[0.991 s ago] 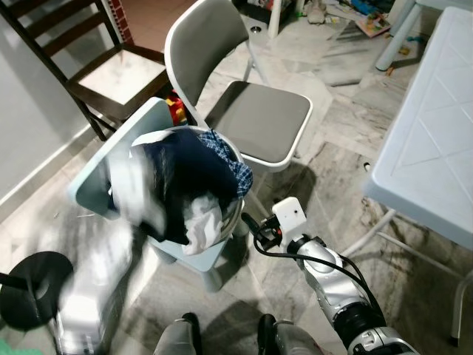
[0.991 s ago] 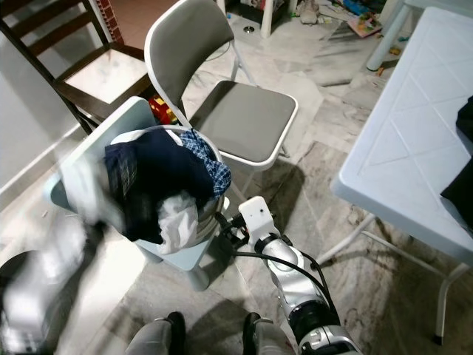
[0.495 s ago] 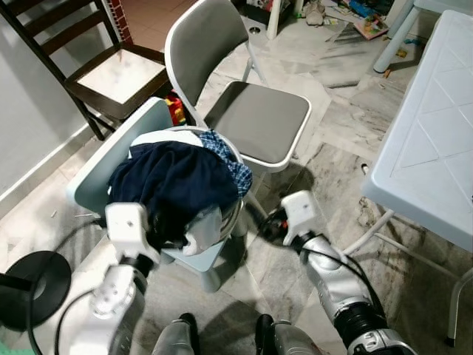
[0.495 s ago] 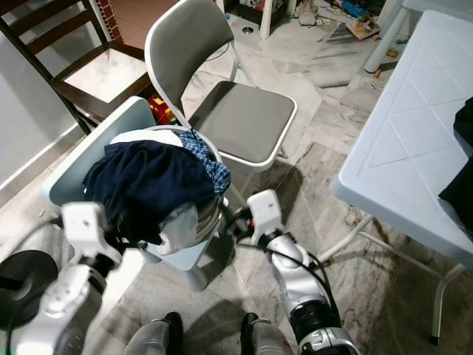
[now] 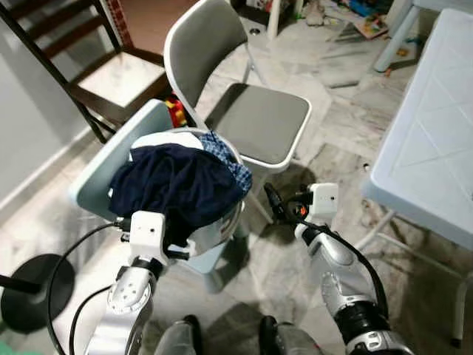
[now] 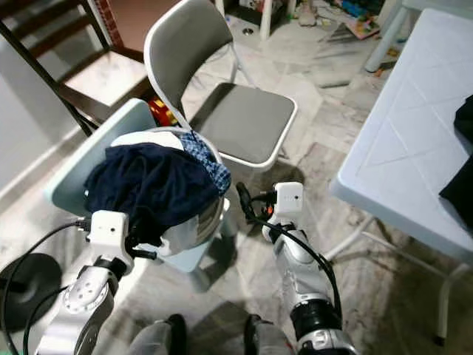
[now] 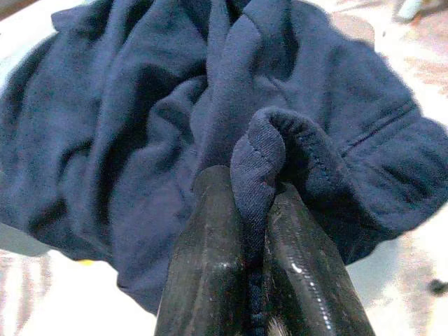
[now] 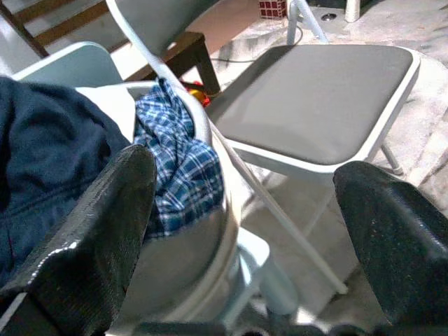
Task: Hang hanger
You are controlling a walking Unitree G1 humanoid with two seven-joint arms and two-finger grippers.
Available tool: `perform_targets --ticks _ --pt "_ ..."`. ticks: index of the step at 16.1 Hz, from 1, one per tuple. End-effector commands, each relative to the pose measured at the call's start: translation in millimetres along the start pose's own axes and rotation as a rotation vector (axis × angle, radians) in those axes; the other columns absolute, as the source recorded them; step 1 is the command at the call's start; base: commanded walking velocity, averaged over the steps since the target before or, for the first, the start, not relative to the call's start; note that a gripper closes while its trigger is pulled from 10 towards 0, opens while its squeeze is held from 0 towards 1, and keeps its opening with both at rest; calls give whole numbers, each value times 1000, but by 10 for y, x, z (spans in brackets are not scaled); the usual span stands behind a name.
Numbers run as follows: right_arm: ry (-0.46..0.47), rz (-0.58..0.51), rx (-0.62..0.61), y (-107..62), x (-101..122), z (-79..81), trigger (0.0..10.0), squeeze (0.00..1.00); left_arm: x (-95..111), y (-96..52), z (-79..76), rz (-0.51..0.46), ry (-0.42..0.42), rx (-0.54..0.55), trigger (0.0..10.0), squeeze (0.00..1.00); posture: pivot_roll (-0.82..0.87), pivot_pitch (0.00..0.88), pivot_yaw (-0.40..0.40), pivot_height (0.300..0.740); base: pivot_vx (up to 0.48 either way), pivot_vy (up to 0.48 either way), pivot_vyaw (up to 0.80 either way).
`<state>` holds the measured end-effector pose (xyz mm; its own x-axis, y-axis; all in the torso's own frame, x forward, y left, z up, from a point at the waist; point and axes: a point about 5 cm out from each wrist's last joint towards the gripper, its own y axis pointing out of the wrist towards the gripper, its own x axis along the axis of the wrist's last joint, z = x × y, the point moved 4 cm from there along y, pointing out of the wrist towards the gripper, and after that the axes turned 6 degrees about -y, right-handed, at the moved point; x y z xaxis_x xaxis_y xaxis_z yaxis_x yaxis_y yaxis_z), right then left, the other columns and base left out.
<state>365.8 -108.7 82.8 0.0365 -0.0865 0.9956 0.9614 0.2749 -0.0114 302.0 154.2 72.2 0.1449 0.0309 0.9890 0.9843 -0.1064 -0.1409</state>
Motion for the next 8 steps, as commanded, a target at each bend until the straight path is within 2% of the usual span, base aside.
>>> perform_targets --ticks 1,3,6,8 --pt "28 -11 -37 -26 4 -45 10000 0 -87 18 30 31 26 12 10000 0 66 177 53 740 0 0 0" --pt "49 -14 -64 -35 -6 -82 10000 0 -90 108 21 33 53 7 10000 0 48 150 63 740 0 0 0" --pt "72 -4 -83 -51 -30 -115 10000 0 -89 208 -23 26 26 -14 10000 0 24 132 68 740 0 0 0" --pt "80 -4 -93 -62 -33 -142 10000 0 -111 244 -71 26 23 -28 10000 0 11 132 66 740 0 0 -469"
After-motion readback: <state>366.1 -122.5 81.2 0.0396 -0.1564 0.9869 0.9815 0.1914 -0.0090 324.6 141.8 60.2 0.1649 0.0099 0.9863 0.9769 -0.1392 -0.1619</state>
